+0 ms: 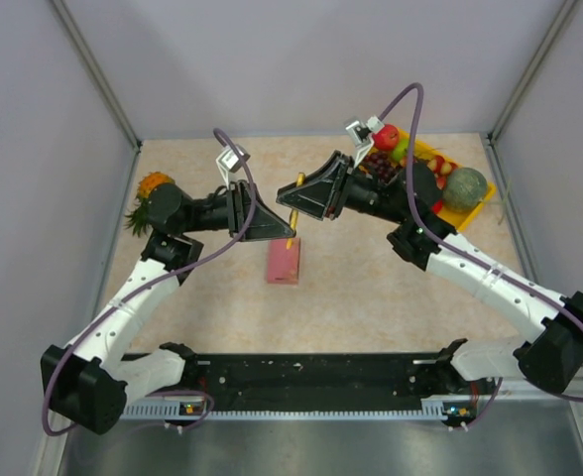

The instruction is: Unpack the express box

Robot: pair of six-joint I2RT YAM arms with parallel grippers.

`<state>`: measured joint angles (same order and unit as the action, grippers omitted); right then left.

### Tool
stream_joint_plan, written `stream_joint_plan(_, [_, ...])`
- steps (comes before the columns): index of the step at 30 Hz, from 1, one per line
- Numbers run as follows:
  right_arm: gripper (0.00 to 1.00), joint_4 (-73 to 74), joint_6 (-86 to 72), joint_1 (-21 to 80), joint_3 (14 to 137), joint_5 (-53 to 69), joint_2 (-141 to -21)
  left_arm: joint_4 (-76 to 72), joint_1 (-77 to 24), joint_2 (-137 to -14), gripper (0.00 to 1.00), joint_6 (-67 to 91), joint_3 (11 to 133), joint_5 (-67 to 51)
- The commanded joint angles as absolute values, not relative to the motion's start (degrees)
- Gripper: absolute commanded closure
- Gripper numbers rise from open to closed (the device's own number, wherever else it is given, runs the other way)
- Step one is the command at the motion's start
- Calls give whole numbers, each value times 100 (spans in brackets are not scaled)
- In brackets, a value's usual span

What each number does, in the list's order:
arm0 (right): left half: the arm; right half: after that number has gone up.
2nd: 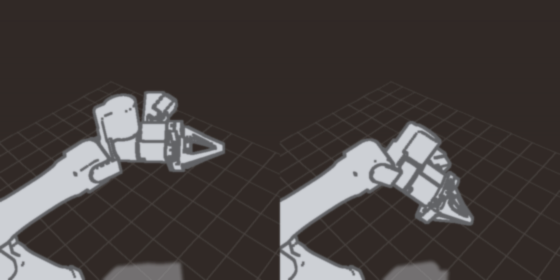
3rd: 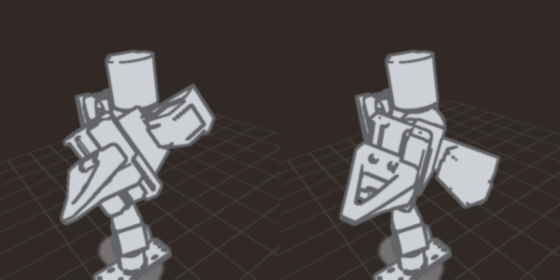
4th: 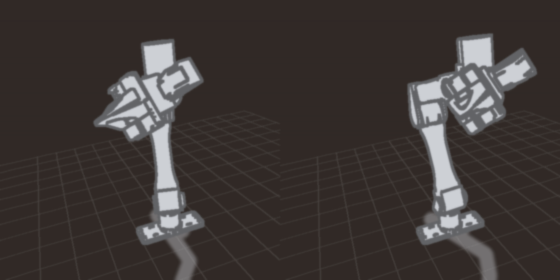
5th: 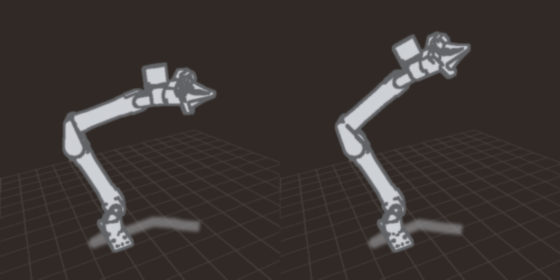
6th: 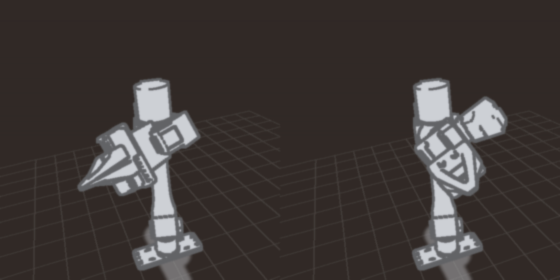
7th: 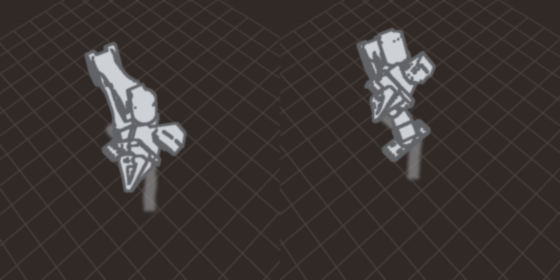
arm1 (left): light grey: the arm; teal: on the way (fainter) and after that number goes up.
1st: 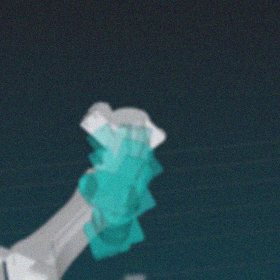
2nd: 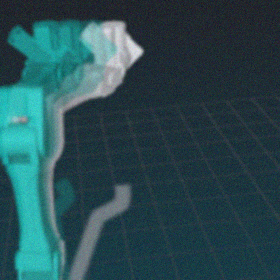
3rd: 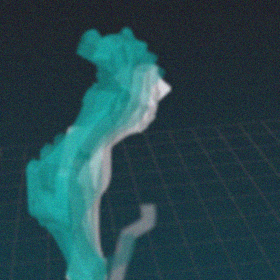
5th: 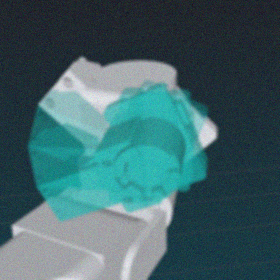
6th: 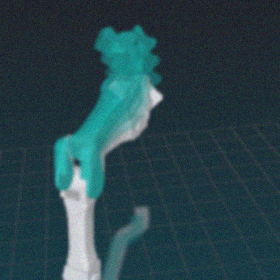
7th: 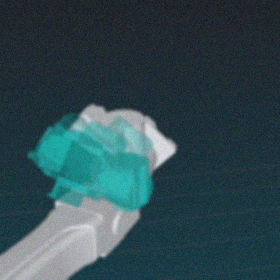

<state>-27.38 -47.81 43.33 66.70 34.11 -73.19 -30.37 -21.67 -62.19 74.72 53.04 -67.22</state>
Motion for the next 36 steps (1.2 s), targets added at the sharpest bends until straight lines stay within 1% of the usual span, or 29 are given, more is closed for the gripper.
stream_joint_plan(1, [94, -3050, -4773, 4386, 6794, 3331, -7356, -3445, -2381, -6284, 61, 7497, 5476, -6724])
stream_joint_plan(2, [94, -3032, -4764, 4394, 6785, 3270, -7365, -3454, -2408, -6284, 68, 7480, 5467, -6732])
stream_joint_plan(3, [94, -3006, -4755, 4386, 6785, 3252, -7365, -3454, -2417, -6293, 72, 7462, 5458, -6732])
stream_joint_plan(5, [94, -2919, -4702, 4386, 6776, 3147, -7348, -3384, -2426, -6302, 78, 7401, 5458, -6724])
stream_joint_plan(6, [94, -2892, -4685, 4386, 6776, 3129, -7356, -3340, -2426, -6302, 78, 7366, 5475, -6715])
stream_joint_plan(9, [95, -2795, -4632, 4386, 6768, 3050, -7339, -3173, -2426, -6293, 69, 7207, 5511, -6706])
stream_joint_plan(11, [95, -2751, -4597, 4395, 6750, 3006, -7330, -3138, -2426, -6293, 61, 7137, 5528, -6662])
stream_joint_plan(12, [95, -2716, -4579, 4386, 6741, 2980, -7321, -3129, -2426, -6310, 54, 7137, 5528, -6662])
stream_joint_plan(15, [95, -2672, -4562, 4386, 6706, 2936, -7304, -3112, -2426, -6319, 51, 7110, 5520, -6662])
stream_joint_plan(16, [95, -2681, -4562, 4386, 6697, 2918, -7295, -3094, -2426, -6319, 51, 7084, 5520, -6662])
stream_joint_plan(18, [95, -2646, -4561, 4386, 6680, 2883, -7286, -3050, -2426, -6319, 54, 7023, 5520, -6653])
stream_joint_plan(19, [95, -2602, -4535, 4386, 6680, 2874, -7277, -3059, -2426, -6319, 62, 7005, 5528, -6653])
stream_joint_plan(22, [95, -2479, -4509, 4386, 6653, 2769, -7242, -2849, -2426, -6302, 75, 6751, 5589, -6592])
stream_joint_plan(23, [95, -2426, -4500, 4394, 6662, 2742, -7233, -2491, -2426, -6276, 82, 6489, 5625, -6540])
stream_joint_plan(24, [94, -2374, -4491, 4386, 6671, 2725, -7216, -2296, -2426, -6258, 83, 6330, 5712, -6487])
stream_joint_plan(25, [91, -2321, -4483, 4394, 6671, 2681, -7207, -2007, -2426, -6258, 85, 5902, 5774, -6443])
stream_joint_plan(26, [85, -2199, -4465, 4386, 6671, 2663, -7190, -1404, -2426, -6223, 90, 5645, 5853, -6390])
stream_joint_plan(27, [75, -2128, -4430, 4386, 6671, 2620, -7181, -980, -2426, -6205, 92, 5355, 6028, -6207])
stream_joint_plan(28, [58, -2014, -4412, 4386, 6671, 2497, -7146, -593, -2426, -6196, 92, 4717, 6134, -6109])
stream_joint_plan(29, [50, -1778, -4395, 4386, 6688, 2426, -7128, 307, -2426, -6196, 93, 4389, 6257, -5960])
stream_joint_plan(30, [42, -1523, -4342, 4386, 6723, 2304, -7119, 673, -2426, -6205, 93, 4090, 6484, -5654])
stream_joint_plan(31, [36, -1251, -4263, 4394, 6785, 2059, -7110, 1033, -2426, -6214, 93, 3530, 6591, -5451])
stream_joint_plan(32, [33, -717, -4176, 4395, 6933, 1935, -7102, 1437, -2426, -6249, 93, 3281, 6714, -5258])
stream_joint_plan(33, [30, -442, -4097, 4386, 7004, 1777, -7093, 1981, -2434, -6258, 93, 3078, 6880, -4899])
stream_joint_plan(34, [26, -213, -4044, 4394, 7083, 1497, -7084, 2186, -2435, -6258, 94, 2780, 6925, -4791])
stream_joint_plan(36, [26, 374, -3894, 4394, 7268, 1302, -7084, 2599, -2443, -6249, 94, 2550, 7031, -4607])
